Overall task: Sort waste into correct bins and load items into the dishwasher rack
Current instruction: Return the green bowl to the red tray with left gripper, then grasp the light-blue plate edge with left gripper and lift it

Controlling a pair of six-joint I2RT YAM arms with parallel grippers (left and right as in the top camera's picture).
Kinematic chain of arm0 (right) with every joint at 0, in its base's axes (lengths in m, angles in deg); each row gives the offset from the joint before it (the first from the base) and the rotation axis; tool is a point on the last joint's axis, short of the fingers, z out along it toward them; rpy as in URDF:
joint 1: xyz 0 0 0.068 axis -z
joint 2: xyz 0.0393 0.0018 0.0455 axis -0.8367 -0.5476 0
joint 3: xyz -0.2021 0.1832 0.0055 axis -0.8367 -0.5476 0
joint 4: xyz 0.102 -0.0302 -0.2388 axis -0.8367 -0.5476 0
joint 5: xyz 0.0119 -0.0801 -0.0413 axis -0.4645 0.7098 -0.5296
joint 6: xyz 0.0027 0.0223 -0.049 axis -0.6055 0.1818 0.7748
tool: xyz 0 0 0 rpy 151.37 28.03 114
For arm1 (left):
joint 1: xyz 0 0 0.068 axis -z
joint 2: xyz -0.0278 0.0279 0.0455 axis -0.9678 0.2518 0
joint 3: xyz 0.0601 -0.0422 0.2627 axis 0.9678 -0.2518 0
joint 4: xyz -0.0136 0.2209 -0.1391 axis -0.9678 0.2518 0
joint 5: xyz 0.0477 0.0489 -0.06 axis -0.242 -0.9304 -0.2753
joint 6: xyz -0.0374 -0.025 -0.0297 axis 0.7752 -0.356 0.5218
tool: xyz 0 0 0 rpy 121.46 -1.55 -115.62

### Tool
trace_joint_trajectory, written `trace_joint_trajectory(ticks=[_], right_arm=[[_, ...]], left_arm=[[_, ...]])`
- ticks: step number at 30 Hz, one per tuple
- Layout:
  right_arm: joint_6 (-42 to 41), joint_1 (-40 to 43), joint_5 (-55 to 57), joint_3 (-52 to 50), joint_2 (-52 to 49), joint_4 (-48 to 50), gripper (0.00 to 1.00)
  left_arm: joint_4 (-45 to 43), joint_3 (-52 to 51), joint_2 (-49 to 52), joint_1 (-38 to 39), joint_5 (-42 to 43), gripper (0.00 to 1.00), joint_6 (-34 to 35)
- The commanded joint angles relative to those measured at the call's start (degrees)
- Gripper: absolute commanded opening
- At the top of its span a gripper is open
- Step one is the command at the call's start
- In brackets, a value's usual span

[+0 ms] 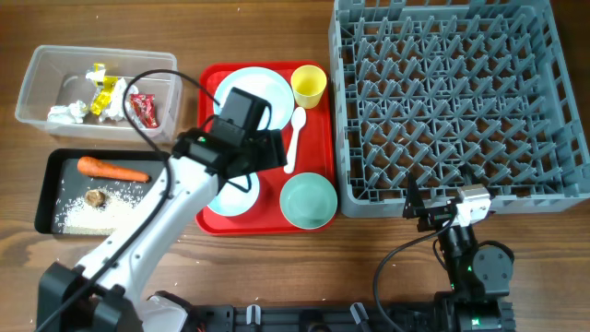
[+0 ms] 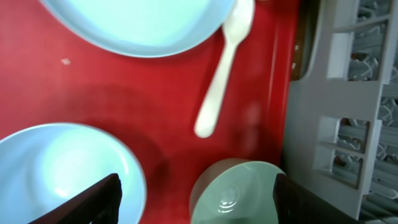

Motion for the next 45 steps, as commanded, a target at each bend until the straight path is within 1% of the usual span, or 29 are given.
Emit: trace_joint_trajectory(ticks=[1, 8, 11, 13, 14, 15, 17, 23, 26, 29, 32, 34, 35, 37, 39, 41, 44, 45], right_arm=[[0.66, -0.11, 0.13, -0.07, -0.04, 0.33, 1.00], [0.66, -0.11, 0.13, -0.07, -0.04, 0.33, 1.00], [0.66, -0.11, 0.13, -0.07, -0.04, 0.33, 1.00], [0.66, -0.11, 0.13, -0.07, -0.04, 0.33, 1.00], [0.66, -0.11, 0.13, -0.07, -0.04, 0.33, 1.00], [0.66, -0.11, 0.13, -0.07, -0.04, 0.33, 1.00], [0.66, -0.11, 0.13, -0.07, -0.04, 0.33, 1.00], [0.63, -0.11, 0.13, -0.07, -0.04, 0.33, 1.00], [0.66, -0.11, 0.13, -0.07, -0.04, 0.33, 1.00], [0.68, -0.11, 0.13, -0.07, -0.04, 0.33, 1.00], [0.66, -0.11, 0.13, -0.07, -0.04, 0.33, 1.00], [0.66, -0.11, 0.13, -0.07, -0.04, 0.33, 1.00], [0.66, -0.11, 0.13, -0.07, -0.04, 0.33, 1.00], [0.66, -0.11, 0.13, -0.07, -0.04, 0.33, 1.00], [0.68, -0.11, 0.13, -0.07, -0.04, 0.33, 1.00], [0.66, -0.11, 0.13, -0.07, -0.04, 0.33, 1.00], [0.66, -0.11, 0.13, -0.07, -0.04, 0.33, 1.00], [0.68, -0.11, 0.13, -0.07, -0.04, 0.33, 1.00]], left_arm=[[-3.48, 0.13, 3.56, 2.86, 0.04, 0.78, 1.09], [-11.17, 0.13, 11.96, 6.38, 0.04, 0.77, 1.22], [-12.81, 0.15, 14.36, 6.47, -0.20, 0.76, 1.20], [-14.88, 0.17, 13.99, 5.97, -0.85, 0.76, 1.18], [-16.79, 0.17, 13.75, 5.64, -0.85, 0.75, 1.18], [-18.95, 0.17, 13.46, 5.18, -0.83, 0.69, 1.18], [-21.62, 0.17, 13.57, 4.59, -1.01, 0.67, 1.16], [-22.67, 0.17, 17.22, 4.61, -9.42, 0.67, 0.96], [-26.69, 0.17, 20.44, 4.83, -8.96, 0.64, -0.55], [-27.67, 0.17, 21.77, 5.40, -9.03, 0.63, -0.55], [-27.98, 0.17, 21.84, 5.42, -9.46, 0.64, -0.59], [-28.39, 0.22, 21.14, 5.31, -9.44, 0.64, -3.37], [-28.35, 0.28, 20.02, 5.31, -9.44, 0.65, -4.87], [-28.20, 0.28, 17.09, 5.20, -9.42, 0.66, -5.03], [-29.07, 0.31, 13.29, 5.20, -9.42, 0.63, -5.05], [-30.27, 0.42, 10.47, 4.96, -9.60, 0.61, -7.04], [-28.41, 0.50, 8.98, 2.49, -15.04, 0.62, -7.32], [-27.21, 0.50, 8.98, 1.40, -15.23, 0.63, -6.29]])
